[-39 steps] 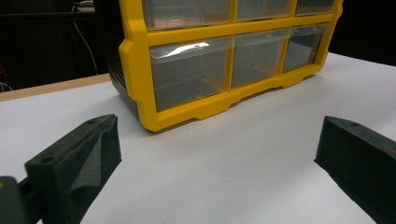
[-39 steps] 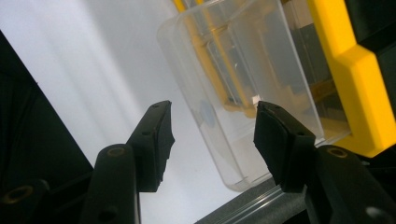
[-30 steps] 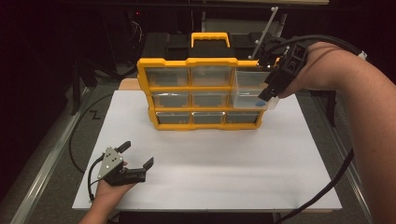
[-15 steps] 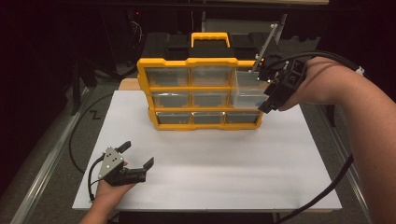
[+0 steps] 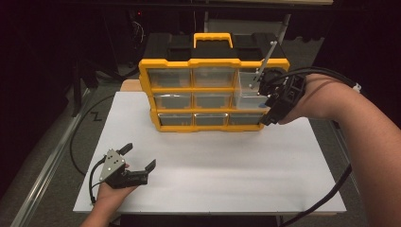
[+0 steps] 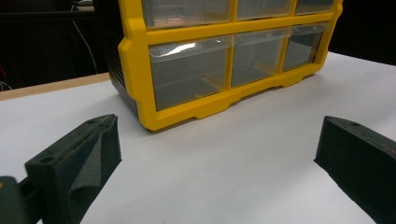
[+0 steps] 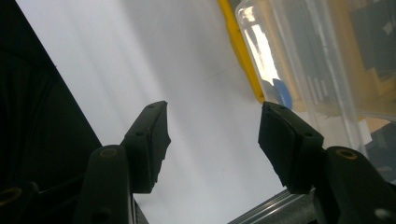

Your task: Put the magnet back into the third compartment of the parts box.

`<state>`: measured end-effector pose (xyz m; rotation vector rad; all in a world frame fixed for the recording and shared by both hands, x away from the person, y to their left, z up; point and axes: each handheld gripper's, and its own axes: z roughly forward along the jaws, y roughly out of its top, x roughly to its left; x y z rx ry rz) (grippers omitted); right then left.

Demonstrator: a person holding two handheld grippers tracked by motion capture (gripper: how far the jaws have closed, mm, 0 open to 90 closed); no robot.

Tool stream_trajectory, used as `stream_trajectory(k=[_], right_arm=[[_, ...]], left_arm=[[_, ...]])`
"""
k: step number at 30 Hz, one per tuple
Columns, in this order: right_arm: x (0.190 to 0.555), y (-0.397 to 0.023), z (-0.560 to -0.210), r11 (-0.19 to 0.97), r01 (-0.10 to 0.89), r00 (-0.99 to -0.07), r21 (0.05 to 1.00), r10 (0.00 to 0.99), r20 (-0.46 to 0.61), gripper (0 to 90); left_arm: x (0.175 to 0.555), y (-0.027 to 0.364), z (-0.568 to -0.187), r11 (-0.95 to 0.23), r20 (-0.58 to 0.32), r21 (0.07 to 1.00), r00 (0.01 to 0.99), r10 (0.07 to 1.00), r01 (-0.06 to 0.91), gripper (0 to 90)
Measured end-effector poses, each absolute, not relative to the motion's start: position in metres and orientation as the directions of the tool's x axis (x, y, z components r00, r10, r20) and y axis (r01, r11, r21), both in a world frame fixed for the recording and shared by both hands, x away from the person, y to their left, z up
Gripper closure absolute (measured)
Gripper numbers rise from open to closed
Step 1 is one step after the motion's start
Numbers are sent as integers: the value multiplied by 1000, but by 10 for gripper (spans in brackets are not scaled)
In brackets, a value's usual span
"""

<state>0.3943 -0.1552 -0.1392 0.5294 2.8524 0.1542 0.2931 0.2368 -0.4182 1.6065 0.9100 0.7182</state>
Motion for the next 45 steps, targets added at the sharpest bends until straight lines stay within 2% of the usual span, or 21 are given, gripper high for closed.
stream_trajectory(k=[10,45], right_arm=[[391,-153,-162,935,333,-913,120,352,-206,406],[386,-146,-267,941,317,-925,118,334,-181,236]], left_arm=[[293,237,-418,-104,-11,976,522,853,189,8],[293,237,-418,-103,-11,977,524,852,188,9]])
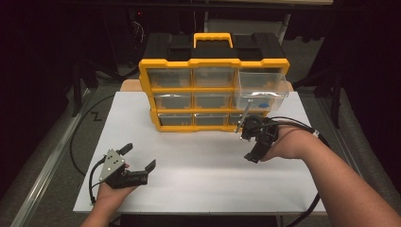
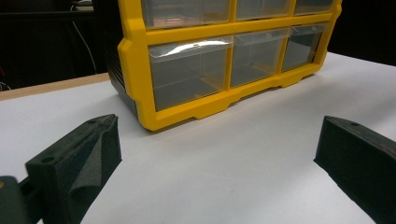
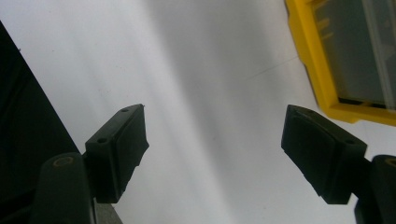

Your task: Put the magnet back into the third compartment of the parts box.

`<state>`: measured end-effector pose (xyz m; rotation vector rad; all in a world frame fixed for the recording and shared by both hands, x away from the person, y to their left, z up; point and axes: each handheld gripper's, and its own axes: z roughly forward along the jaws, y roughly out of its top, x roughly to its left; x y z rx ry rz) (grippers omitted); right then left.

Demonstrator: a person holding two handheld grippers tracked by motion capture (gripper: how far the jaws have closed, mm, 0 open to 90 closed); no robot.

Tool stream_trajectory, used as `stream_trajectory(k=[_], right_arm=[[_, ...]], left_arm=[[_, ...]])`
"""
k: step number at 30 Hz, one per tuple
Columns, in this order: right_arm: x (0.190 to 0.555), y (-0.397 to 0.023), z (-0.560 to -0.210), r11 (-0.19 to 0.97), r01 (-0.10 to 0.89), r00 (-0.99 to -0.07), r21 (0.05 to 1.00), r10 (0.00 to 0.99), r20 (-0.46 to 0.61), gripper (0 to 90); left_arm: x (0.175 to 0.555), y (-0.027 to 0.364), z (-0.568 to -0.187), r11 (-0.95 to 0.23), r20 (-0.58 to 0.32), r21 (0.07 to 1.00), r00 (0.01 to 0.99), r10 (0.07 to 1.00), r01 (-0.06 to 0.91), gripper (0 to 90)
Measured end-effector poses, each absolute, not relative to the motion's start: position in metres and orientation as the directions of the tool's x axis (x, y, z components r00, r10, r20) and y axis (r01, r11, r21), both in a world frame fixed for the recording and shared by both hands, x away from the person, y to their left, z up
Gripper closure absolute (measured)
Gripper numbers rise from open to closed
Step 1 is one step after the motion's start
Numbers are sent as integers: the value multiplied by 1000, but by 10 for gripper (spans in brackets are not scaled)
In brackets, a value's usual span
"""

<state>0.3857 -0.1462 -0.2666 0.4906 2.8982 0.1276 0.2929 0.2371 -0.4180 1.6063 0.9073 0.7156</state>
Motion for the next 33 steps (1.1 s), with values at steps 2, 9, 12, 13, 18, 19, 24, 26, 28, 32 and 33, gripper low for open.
stream_trajectory(k=[2,9,12,13,18,19,24,26,28,32,33], right_arm=[[385,-146,-273,939,325,-923,113,341,-177,228],[386,-146,-297,938,328,-925,108,342,-162,216],[386,-146,-308,935,338,-924,109,352,-149,214],[386,-145,-311,935,340,-924,106,352,-147,209],[387,-145,-328,931,349,-923,108,361,-135,182],[387,-145,-332,931,348,-923,107,361,-136,177],[389,-146,-344,926,362,-919,107,374,-127,141],[390,-146,-347,924,367,-918,110,379,-121,110],[390,-146,-349,918,377,-913,123,390,-117,77],[390,-146,-353,909,398,-903,123,411,-121,10],[391,-146,-353,908,399,-902,126,413,-123,10]], left_arm=[[293,237,-418,-103,-11,977,524,852,188,9],[293,237,-418,-103,-10,977,523,852,187,9],[293,237,-418,-104,-10,977,523,852,187,10],[293,237,-418,-104,-10,977,523,852,187,10],[293,237,-418,-103,-11,977,522,853,188,10],[293,237,-418,-102,-11,977,522,853,188,10],[293,238,-418,-100,-13,977,520,854,190,9],[293,238,-418,-100,-13,977,519,855,190,9],[293,238,-418,-99,-14,977,518,855,189,10],[293,238,-418,-101,-11,977,518,855,187,10],[293,238,-418,-101,-11,977,518,855,187,9]])
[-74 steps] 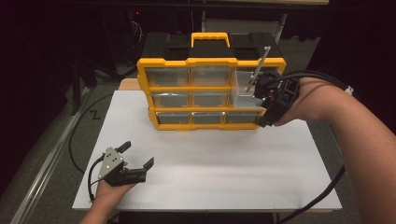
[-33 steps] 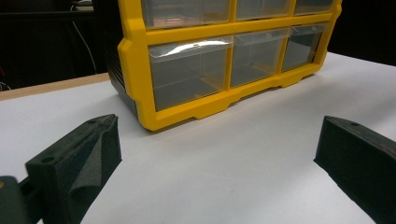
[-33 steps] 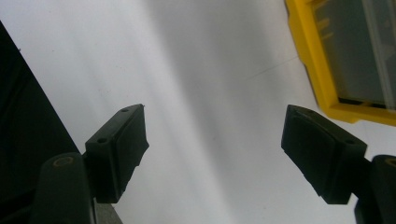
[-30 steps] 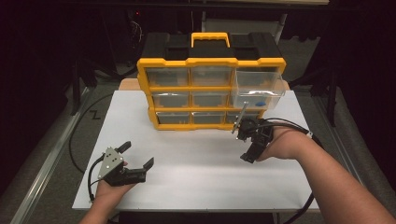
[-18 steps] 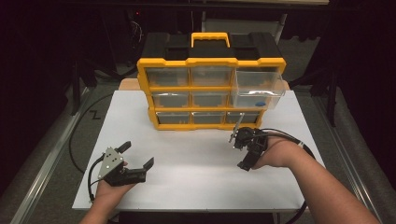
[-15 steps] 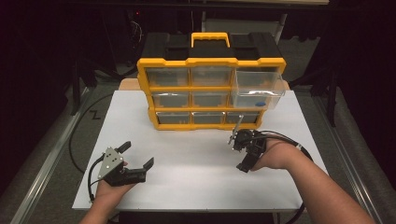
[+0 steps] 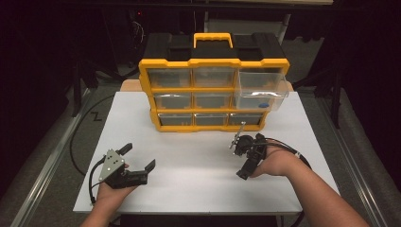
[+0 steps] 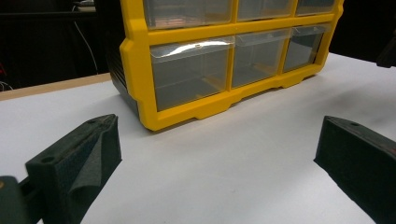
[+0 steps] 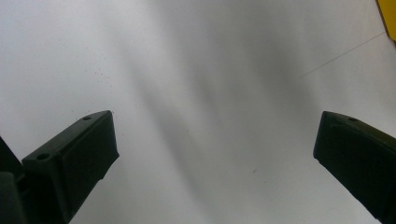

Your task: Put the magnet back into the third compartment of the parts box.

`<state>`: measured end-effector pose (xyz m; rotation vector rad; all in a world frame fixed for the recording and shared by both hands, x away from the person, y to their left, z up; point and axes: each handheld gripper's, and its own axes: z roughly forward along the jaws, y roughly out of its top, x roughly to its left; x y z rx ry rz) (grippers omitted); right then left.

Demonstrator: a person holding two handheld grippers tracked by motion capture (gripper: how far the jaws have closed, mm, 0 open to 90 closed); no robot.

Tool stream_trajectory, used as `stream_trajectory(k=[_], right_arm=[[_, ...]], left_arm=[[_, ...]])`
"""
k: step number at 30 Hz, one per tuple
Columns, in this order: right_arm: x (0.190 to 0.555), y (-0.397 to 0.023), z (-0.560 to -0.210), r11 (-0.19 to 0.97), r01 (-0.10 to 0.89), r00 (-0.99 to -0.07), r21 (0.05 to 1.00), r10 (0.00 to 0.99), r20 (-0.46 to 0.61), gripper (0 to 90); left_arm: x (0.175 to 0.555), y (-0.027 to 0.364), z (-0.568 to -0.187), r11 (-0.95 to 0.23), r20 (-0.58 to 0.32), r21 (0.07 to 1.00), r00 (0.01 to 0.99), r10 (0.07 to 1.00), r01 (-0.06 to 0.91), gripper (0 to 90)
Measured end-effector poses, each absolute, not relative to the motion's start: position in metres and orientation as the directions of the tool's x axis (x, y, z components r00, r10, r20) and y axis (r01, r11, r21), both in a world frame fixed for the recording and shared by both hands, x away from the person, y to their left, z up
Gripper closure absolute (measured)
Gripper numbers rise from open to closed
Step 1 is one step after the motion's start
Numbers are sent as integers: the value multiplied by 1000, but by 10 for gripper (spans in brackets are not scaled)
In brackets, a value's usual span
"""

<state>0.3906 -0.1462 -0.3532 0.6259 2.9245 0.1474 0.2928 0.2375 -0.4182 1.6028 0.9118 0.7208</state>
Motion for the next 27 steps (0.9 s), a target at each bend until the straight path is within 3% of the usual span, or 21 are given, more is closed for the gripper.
stream_trajectory(k=[13,27], right_arm=[[391,-151,-358,891,411,-884,193,441,-153,10],[387,-171,-370,802,444,-832,400,534,-148,11]], left_arm=[[293,237,-419,-101,-12,977,518,855,190,9],[293,237,-419,-98,-14,977,517,856,189,9]])
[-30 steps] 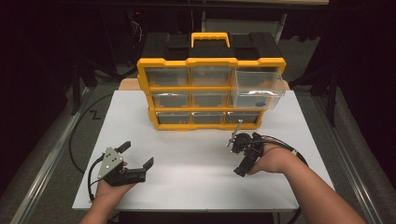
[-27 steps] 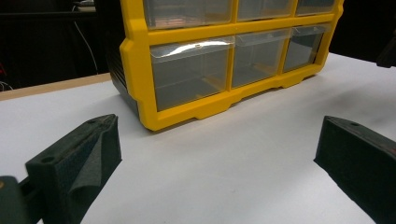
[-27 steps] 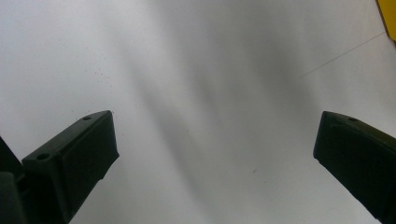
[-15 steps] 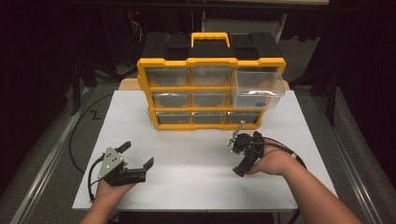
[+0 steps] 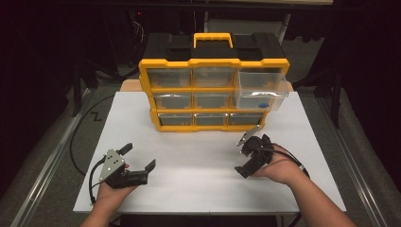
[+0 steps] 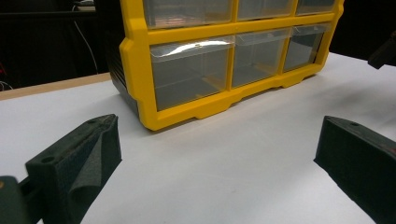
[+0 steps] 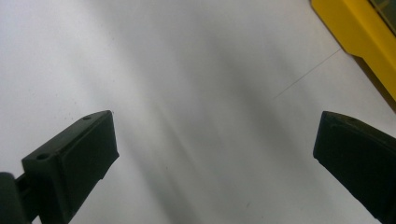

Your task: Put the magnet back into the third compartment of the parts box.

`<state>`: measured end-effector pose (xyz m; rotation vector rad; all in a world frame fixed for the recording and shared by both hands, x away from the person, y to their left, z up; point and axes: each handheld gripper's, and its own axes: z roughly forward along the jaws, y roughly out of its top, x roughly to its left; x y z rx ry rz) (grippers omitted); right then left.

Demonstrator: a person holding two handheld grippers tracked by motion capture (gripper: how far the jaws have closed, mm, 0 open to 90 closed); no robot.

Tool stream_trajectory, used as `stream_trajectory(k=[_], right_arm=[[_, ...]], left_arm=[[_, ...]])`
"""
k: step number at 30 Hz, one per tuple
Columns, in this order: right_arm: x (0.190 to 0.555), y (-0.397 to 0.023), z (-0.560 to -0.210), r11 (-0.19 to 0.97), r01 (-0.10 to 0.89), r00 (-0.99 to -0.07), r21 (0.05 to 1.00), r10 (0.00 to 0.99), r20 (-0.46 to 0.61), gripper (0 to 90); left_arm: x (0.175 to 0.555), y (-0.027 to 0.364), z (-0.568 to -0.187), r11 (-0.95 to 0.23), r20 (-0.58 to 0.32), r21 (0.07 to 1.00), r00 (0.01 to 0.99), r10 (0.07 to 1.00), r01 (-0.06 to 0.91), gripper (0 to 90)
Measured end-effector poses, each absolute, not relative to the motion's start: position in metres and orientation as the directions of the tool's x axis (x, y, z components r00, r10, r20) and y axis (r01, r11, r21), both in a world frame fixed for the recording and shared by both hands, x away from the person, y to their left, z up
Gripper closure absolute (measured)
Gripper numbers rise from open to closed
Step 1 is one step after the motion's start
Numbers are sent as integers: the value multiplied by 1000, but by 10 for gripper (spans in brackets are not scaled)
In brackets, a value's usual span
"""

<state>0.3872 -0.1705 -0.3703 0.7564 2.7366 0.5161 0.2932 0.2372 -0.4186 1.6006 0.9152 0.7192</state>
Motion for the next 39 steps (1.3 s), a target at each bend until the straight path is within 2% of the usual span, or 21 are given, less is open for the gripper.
stream_trajectory(k=[17,31,39], right_arm=[[378,-193,-385,662,432,-765,612,628,-140,15],[372,-190,-395,586,378,-747,716,651,-138,17],[368,-193,-400,502,356,-724,788,682,-107,17]], left_arm=[[293,237,-419,-103,-11,976,515,857,192,9],[294,237,-420,-101,-11,977,512,859,190,9],[294,238,-419,-98,-10,977,506,863,188,9]])
